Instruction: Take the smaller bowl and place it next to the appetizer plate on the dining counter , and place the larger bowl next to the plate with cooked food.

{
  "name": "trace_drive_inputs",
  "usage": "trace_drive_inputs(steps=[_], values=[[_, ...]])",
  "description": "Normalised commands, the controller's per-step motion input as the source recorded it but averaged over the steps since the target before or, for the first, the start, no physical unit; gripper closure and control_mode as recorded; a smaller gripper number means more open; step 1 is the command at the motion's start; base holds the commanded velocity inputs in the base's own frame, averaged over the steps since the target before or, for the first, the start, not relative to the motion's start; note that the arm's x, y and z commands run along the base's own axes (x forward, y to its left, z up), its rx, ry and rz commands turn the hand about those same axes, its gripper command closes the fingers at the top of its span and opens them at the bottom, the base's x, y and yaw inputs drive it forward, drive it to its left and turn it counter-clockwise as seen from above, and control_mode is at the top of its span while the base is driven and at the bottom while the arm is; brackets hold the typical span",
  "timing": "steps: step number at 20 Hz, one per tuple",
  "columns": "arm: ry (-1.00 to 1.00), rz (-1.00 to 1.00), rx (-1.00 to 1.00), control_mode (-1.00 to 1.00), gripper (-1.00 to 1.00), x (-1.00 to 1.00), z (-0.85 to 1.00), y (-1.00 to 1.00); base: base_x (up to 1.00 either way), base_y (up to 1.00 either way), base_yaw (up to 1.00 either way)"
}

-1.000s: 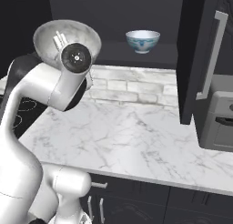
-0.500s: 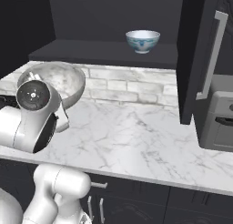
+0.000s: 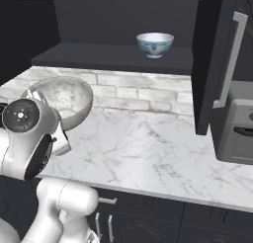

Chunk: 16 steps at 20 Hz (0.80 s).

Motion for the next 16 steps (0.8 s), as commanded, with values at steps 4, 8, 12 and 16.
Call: trace_drive_inputs(steps=[4, 8, 12, 16], values=[[0.0, 0.0, 0.0, 1.0, 1.0, 0.0, 0.0, 0.0, -1.0, -0.22, 0.0], [0.0, 0.0, 0.0, 1.0, 1.0, 0.0, 0.0, 0.0, -1.0, 0.26, 0.05], [0.0, 0.0, 0.0, 1.0, 1.0, 0.0, 0.0, 0.0, -1.0, 0.99, 0.09], [0.0, 0.0, 0.0, 1.0, 1.0, 0.0, 0.0, 0.0, -0.54, 1.0, 0.35]])
